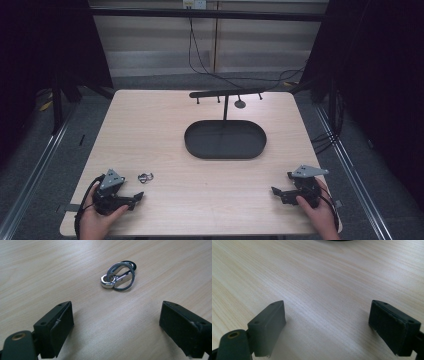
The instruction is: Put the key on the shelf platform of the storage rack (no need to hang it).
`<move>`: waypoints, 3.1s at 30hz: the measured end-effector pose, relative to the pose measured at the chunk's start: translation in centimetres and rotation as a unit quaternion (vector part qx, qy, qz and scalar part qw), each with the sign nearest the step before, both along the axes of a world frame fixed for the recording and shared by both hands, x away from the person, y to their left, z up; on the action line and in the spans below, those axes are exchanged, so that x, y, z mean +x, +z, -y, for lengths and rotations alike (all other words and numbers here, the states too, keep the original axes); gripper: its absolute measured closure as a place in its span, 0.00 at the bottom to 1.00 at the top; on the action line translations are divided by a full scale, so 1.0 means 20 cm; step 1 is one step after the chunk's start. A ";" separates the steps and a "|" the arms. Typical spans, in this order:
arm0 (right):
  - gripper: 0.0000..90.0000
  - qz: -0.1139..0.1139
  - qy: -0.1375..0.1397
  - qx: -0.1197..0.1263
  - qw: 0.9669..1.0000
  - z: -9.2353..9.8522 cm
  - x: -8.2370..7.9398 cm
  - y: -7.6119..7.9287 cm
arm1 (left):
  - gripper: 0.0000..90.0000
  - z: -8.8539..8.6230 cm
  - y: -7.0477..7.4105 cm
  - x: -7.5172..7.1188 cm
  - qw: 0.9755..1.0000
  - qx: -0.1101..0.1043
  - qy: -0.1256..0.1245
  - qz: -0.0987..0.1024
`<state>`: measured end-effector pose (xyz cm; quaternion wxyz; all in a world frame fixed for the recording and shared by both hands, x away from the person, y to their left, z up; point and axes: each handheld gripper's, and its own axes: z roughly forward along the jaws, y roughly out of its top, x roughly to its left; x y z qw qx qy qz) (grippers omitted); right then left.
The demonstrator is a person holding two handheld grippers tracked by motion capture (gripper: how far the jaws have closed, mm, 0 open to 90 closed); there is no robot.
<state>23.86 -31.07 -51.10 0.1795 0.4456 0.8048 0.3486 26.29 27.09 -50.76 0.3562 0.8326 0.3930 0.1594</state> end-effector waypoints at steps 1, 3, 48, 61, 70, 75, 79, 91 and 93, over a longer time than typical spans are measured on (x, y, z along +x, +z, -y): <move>0.15 0.000 0.000 0.000 1.000 0.00 0.00 0.00 | 0.13 0.00 0.00 0.00 1.000 0.000 0.000 0.000; 0.15 0.000 0.000 0.000 1.000 0.00 0.00 0.00 | 0.14 0.00 0.00 0.00 1.000 0.001 0.000 0.001; 0.15 -0.002 -0.004 0.000 1.000 0.00 -0.01 0.00 | 0.40 0.10 0.01 0.16 0.999 -0.031 -0.012 -0.004; 0.15 -0.002 -0.004 0.000 1.000 0.00 -0.01 0.00 | 0.62 0.16 0.03 0.14 0.999 -0.004 -0.035 0.000; 0.15 -0.002 -0.004 0.000 1.000 0.00 -0.01 0.00 | 0.68 0.20 0.04 0.15 0.999 0.001 -0.036 -0.013; 0.15 -0.002 -0.004 0.000 1.000 0.00 -0.01 0.00 | 0.69 0.20 0.05 0.15 0.999 -0.015 -0.037 -0.022; 0.15 -0.002 -0.004 0.000 1.000 0.00 -0.01 0.00 | 0.69 0.19 0.07 0.16 0.999 -0.034 -0.029 -0.026; 0.15 -0.002 -0.004 0.000 1.000 0.00 -0.01 0.00 | 0.69 0.21 0.22 0.20 0.998 -0.048 -0.022 -0.021; 0.15 -0.002 -0.004 0.000 1.000 0.00 -0.01 0.00 | 0.69 0.22 0.24 0.21 0.999 -0.045 -0.021 -0.022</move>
